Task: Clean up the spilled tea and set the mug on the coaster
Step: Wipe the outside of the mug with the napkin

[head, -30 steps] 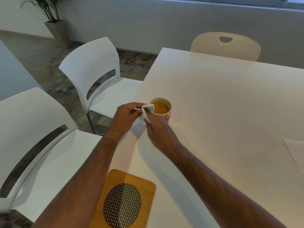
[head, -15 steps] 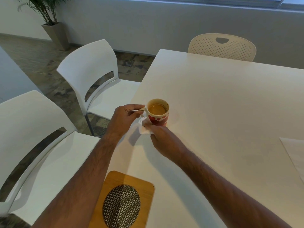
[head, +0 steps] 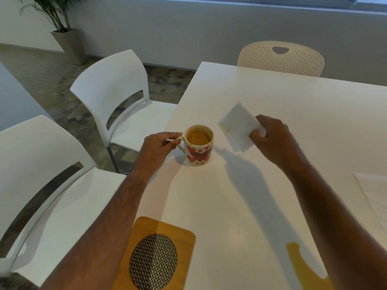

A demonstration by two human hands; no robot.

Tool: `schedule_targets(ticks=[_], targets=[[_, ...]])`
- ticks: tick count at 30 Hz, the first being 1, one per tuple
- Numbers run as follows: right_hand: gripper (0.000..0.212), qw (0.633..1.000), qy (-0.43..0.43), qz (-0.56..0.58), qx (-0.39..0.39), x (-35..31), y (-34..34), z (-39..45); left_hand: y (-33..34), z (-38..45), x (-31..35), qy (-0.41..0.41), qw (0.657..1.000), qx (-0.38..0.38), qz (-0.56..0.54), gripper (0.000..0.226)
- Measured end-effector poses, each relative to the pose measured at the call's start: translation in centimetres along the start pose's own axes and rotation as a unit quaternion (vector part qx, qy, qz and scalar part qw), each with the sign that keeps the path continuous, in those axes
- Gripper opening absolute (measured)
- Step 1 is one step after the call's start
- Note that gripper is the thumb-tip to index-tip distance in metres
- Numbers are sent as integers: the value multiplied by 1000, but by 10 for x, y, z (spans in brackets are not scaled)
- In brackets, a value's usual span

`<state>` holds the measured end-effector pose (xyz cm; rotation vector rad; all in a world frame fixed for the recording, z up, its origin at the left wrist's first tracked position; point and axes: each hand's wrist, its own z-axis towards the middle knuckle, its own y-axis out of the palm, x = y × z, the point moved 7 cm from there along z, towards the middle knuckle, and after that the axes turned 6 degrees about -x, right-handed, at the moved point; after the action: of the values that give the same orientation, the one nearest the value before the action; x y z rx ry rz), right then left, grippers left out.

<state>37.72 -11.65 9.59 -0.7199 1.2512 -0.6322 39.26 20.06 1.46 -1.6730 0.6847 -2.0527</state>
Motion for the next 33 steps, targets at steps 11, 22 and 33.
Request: schedule_targets(ticks=[11,22,33], targets=[[31,966,-49,181,-176,-17,94,33,-1,-1,0,-16,1000,10,-5,32],[26,974,-19,163,-157,2,122,3,-1,2,1,-8,1000,13,12,34],[24,955,17,269,-123,16,90,-26,11,4,-1,-38,995,-84,-32,13]])
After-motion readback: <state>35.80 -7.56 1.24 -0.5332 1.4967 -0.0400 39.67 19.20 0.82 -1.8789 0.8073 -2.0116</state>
